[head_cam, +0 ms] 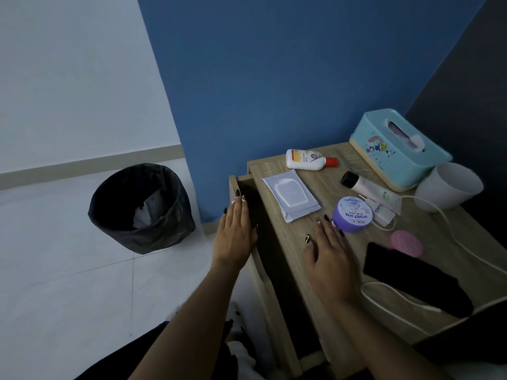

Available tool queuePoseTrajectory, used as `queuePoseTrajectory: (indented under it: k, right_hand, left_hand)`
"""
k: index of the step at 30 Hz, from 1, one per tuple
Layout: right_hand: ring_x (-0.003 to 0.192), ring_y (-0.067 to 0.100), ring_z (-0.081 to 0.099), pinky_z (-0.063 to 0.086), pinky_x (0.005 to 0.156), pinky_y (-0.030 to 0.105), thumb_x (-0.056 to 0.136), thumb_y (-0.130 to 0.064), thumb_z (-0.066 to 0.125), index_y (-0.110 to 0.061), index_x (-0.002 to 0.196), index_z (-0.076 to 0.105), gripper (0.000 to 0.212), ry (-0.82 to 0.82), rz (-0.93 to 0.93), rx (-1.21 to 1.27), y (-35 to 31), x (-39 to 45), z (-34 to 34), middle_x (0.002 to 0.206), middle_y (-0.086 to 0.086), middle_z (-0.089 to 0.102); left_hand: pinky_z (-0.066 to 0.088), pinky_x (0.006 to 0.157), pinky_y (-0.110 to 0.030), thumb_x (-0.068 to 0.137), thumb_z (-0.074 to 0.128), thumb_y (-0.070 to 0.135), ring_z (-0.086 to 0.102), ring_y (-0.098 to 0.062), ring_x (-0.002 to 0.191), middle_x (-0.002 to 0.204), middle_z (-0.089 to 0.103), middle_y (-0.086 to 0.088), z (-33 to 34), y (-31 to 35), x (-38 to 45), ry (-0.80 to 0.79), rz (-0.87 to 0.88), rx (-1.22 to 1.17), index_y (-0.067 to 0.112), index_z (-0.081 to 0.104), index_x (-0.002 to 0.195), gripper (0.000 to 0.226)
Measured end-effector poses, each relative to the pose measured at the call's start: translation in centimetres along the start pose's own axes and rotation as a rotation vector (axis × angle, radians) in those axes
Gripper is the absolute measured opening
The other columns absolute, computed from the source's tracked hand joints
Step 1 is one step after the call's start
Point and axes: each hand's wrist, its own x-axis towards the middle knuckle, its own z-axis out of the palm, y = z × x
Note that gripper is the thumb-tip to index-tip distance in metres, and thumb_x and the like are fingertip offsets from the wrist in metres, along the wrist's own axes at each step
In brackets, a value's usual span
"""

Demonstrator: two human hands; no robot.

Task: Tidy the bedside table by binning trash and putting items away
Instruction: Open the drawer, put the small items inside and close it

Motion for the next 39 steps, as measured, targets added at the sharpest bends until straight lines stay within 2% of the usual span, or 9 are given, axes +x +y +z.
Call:
queuePoseTrajectory:
  k: [4,10,13,19,30,39]
  right_hand:
    - [0.143,0.018,0.032,0.029,0.117,0.037,0.098,-0.034,0.038,-0.016,0.143,0.043,0.05,-0.035,0.004,0.004,0.0,0.0,-0.3,0.152,0.005,0.041]
    - [0.143,0.02,0.034,0.031,0.115,0.04,0.097,-0.036,0.034,-0.014,0.142,0.046,0.051,-0.034,0.003,0.046,-0.1,-0.1,-0.5,0.15,0.006,0.043]
    - [0.142,0.021,0.035,0.032,0.114,0.041,0.098,-0.033,0.038,-0.012,0.14,0.048,0.048,-0.014,0.003,0.064,-0.2,-0.1,-0.4,0.149,0.007,0.045]
    - [0.136,0.027,0.044,0.041,0.109,0.044,0.092,-0.04,0.03,-0.006,0.133,0.057,0.06,0.041,-0.019,0.088,-0.2,-0.1,0.0,0.144,0.011,0.052]
    - [0.137,0.026,0.043,0.041,0.109,0.046,0.091,-0.041,0.029,-0.006,0.132,0.057,0.061,0.035,-0.017,0.101,-0.2,-0.3,0.1,0.144,0.01,0.052]
    - [0.139,0.026,0.04,0.041,0.109,0.047,0.096,-0.025,0.049,-0.009,0.136,0.053,0.043,0.018,-0.031,0.116,-0.2,-0.5,-0.1,0.145,0.009,0.049]
  left_hand:
    - [0.011,0.122,-0.042,0.099,0.028,0.043,-0.005,-0.022,0.148,0.16,-0.003,-0.009,-0.8,-2.1,-1.1,-0.007,-0.026,0.031,0.013,-0.004,0.151,0.068]
    - [0.0,0.115,-0.037,0.099,0.025,0.045,-0.007,-0.02,0.147,0.161,-0.001,-0.007,-2.0,-4.8,-2.6,-0.004,-0.051,0.105,0.014,-0.004,0.151,0.067]
    - [0.005,0.118,-0.04,0.099,0.026,0.044,-0.007,-0.021,0.147,0.161,-0.002,-0.006,-2.8,-6.1,-3.4,-0.007,-0.072,0.11,0.015,-0.005,0.151,0.068]
    - [0.011,0.121,-0.042,0.1,0.026,0.043,-0.005,-0.021,0.148,0.161,-0.004,-0.005,-4.1,-8.4,-4.9,-0.014,-0.111,0.114,0.015,-0.006,0.15,0.066]
    - [0.018,0.12,-0.044,0.096,0.024,0.047,0.0,-0.023,0.148,0.161,0.001,-0.006,-4.8,-10.2,-5.8,-0.035,-0.111,0.117,0.013,-0.001,0.151,0.069]
    - [0.019,0.12,-0.044,0.095,0.02,0.048,-0.003,-0.023,0.148,0.16,-0.001,-0.005,-4.1,-10.3,-5.8,-0.035,-0.114,0.109,0.015,-0.005,0.15,0.068]
